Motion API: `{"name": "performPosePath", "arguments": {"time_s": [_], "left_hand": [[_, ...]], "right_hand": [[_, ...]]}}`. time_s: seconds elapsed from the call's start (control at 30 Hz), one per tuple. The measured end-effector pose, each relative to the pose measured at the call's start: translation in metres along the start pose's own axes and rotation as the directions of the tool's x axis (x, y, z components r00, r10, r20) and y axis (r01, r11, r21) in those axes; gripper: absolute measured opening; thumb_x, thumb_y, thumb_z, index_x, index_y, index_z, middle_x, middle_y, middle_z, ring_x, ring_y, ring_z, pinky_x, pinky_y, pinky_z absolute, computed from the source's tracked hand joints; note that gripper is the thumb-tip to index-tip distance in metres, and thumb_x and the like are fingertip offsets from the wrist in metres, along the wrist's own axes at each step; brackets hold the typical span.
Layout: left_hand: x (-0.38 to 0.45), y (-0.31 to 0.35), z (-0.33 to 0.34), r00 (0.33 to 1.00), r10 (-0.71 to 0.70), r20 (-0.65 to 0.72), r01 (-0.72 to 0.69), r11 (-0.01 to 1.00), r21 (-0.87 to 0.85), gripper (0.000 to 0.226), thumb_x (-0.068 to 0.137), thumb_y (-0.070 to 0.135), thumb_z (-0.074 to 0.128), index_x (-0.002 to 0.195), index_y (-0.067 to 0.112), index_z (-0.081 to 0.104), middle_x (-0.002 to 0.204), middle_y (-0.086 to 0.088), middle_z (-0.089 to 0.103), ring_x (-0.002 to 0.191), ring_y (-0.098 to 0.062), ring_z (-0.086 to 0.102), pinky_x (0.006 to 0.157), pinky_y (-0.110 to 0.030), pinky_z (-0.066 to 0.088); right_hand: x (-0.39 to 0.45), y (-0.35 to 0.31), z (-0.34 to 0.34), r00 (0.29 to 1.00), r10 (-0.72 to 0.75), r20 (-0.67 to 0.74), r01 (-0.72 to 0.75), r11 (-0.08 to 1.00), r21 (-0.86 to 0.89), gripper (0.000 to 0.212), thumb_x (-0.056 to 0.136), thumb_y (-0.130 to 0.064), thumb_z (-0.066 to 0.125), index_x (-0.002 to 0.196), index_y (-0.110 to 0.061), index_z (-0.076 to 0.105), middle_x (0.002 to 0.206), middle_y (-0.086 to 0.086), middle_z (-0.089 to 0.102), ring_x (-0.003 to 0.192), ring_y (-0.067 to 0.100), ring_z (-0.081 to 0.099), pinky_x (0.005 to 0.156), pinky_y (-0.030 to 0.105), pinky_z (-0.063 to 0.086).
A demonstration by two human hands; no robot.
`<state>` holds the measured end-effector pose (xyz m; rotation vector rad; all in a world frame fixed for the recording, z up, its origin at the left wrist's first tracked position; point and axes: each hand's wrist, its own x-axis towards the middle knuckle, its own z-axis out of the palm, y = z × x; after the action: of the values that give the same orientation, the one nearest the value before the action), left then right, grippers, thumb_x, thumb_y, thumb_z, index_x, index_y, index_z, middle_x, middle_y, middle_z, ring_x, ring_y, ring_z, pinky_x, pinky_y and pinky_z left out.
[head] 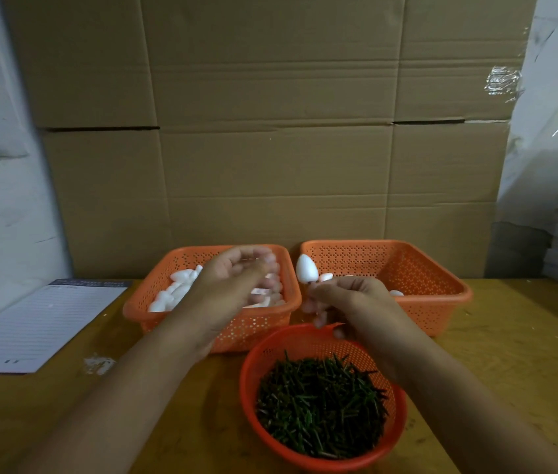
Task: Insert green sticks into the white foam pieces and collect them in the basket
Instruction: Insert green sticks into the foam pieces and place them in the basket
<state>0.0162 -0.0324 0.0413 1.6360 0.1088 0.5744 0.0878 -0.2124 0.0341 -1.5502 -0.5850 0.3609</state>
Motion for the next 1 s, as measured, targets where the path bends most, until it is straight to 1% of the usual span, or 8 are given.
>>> {"name": "performPosePath", "arguments": {"time_s": [0.1, 0.2, 0.37, 0.47, 0.57, 0.73, 0.87, 1.0], "left_hand": [[0.012, -0.013, -0.023, 0.982, 0.131, -0.140, -0.064, 0.912, 0.405, 0.011, 0.100, 0.030, 0.058, 0.101, 0.029, 0.069, 0.102, 0.010, 0.072, 0.096, -0.005, 0.067, 0.082, -0.022, 0.049], [0.016, -0.028, -0.039, 0.974, 0.194, -0.119, -0.058, 0.717, 0.695, 0.019, 0.101, 0.035, 0.050, 0.100, 0.029, 0.068, 0.105, 0.013, 0.069, 0.098, -0.008, 0.062, 0.082, -0.028, 0.047], [0.012, -0.043, -0.035, 0.989, 0.100, -0.105, 0.069, 0.315, 0.947, 0.043, 0.102, 0.055, 0.032, 0.105, 0.032, 0.069, 0.125, 0.002, 0.067, 0.102, -0.014, 0.056, 0.074, -0.030, 0.032], [0.011, -0.043, -0.033, 0.993, 0.045, -0.106, 0.095, 0.195, 0.976, 0.059, 0.101, 0.061, 0.020, 0.110, 0.031, 0.070, 0.118, 0.005, 0.069, 0.095, -0.013, 0.052, 0.076, -0.031, 0.030], [0.012, -0.043, -0.032, 0.995, -0.013, -0.101, 0.102, 0.162, 0.982, 0.066, 0.101, 0.062, 0.015, 0.107, 0.029, 0.072, 0.112, 0.004, 0.070, 0.084, -0.009, 0.046, 0.071, -0.030, 0.030], [0.013, -0.045, -0.034, 0.995, -0.034, -0.095, 0.098, 0.140, 0.985, 0.070, 0.099, 0.064, 0.015, 0.093, 0.027, 0.074, 0.074, 0.011, 0.058, 0.064, 0.003, 0.039, 0.055, -0.022, 0.022], [0.014, -0.047, -0.036, 0.996, -0.051, -0.078, 0.085, 0.142, 0.986, 0.064, 0.100, 0.059, 0.019, 0.081, 0.026, 0.070, 0.078, 0.006, 0.063, 0.072, -0.004, 0.049, 0.061, -0.028, 0.029], [0.016, -0.050, -0.037, 0.996, -0.072, -0.055, 0.067, 0.178, 0.982, 0.049, 0.098, 0.048, 0.026, 0.074, 0.024, 0.062, 0.084, 0.005, 0.063, 0.084, -0.011, 0.056, 0.068, -0.032, 0.036]], "right_hand": [[0.005, 0.003, -0.010, 0.988, 0.150, -0.044, -0.144, 0.983, 0.116, 0.014, 0.093, -0.018, 0.062, 0.093, -0.006, 0.068, 0.069, 0.001, 0.070, 0.056, 0.009, 0.059, 0.046, 0.021, 0.039], [0.010, 0.007, -0.019, 0.965, 0.231, -0.124, -0.203, 0.957, 0.206, 0.012, 0.093, -0.017, 0.060, 0.097, -0.008, 0.067, 0.064, -0.002, 0.067, 0.052, 0.007, 0.058, 0.042, 0.018, 0.039], [0.016, 0.013, -0.030, 0.957, 0.196, -0.215, -0.106, 0.924, 0.367, 0.019, 0.096, -0.020, 0.056, 0.107, -0.007, 0.067, 0.080, 0.002, 0.074, 0.058, 0.009, 0.062, 0.047, 0.020, 0.044], [0.017, 0.015, -0.031, 0.959, 0.178, -0.220, -0.082, 0.919, 0.386, 0.019, 0.097, -0.019, 0.052, 0.110, -0.011, 0.063, 0.088, 0.003, 0.076, 0.062, 0.011, 0.065, 0.052, 0.024, 0.046], [0.014, 0.016, -0.026, 0.980, 0.153, -0.131, -0.121, 0.967, 0.223, 0.019, 0.096, -0.017, 0.054, 0.111, -0.012, 0.066, 0.087, 0.003, 0.076, 0.064, 0.011, 0.065, 0.051, 0.023, 0.048], [0.008, 0.015, -0.014, 0.988, 0.125, 0.088, -0.105, 0.973, -0.208, 0.015, 0.098, -0.014, 0.056, 0.106, -0.014, 0.067, 0.091, 0.005, 0.077, 0.068, 0.009, 0.067, 0.055, 0.020, 0.050], [0.004, 0.018, -0.006, 0.955, 0.081, 0.284, 0.124, 0.762, -0.635, 0.014, 0.096, -0.028, 0.062, 0.107, -0.028, 0.071, 0.097, -0.002, 0.074, 0.084, 0.003, 0.067, 0.076, 0.023, 0.056], [0.002, 0.021, 0.002, 0.923, 0.072, 0.379, 0.253, 0.628, -0.736, 0.023, 0.095, -0.029, 0.062, 0.116, -0.028, 0.070, 0.115, -0.011, 0.070, 0.104, 0.005, 0.064, 0.096, 0.035, 0.052]]}}
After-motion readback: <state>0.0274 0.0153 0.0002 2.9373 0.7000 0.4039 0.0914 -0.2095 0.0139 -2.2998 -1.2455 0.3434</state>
